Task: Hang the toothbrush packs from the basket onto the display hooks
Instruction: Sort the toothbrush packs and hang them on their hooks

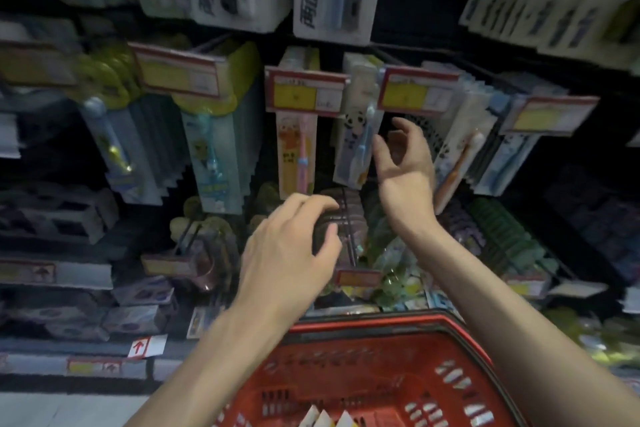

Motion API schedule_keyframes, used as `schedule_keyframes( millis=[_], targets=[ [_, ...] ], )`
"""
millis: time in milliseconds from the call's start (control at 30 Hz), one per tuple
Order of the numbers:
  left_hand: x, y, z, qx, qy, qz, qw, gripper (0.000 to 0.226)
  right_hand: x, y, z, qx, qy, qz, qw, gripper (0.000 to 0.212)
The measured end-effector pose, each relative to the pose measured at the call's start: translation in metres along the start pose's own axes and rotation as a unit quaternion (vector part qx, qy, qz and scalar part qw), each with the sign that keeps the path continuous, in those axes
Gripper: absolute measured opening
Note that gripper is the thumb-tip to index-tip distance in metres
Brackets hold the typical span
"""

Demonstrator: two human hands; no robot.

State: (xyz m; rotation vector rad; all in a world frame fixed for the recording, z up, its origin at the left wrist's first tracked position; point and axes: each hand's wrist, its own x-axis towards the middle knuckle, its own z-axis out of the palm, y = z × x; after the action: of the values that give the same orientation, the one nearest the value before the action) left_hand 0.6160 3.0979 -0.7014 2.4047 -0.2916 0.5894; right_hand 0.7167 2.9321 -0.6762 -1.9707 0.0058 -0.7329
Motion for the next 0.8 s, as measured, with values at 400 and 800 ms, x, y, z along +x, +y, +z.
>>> schedule_keyframes(
  millis=[400,800],
  targets=[
    [0.029,0.006,0.000,-0.028,-0.002,-0.017,0.999,0.027,0.047,-0.005,0.031,0.130,0.036,0.027,0.991,0.010],
    [0.028,0.008,-0.002,-0.027,-0.018,-0.026,0.999,0.028,0.045,-0.013,0.021,0.156,-0.046,0.093,0.982,0.006]
  ],
)
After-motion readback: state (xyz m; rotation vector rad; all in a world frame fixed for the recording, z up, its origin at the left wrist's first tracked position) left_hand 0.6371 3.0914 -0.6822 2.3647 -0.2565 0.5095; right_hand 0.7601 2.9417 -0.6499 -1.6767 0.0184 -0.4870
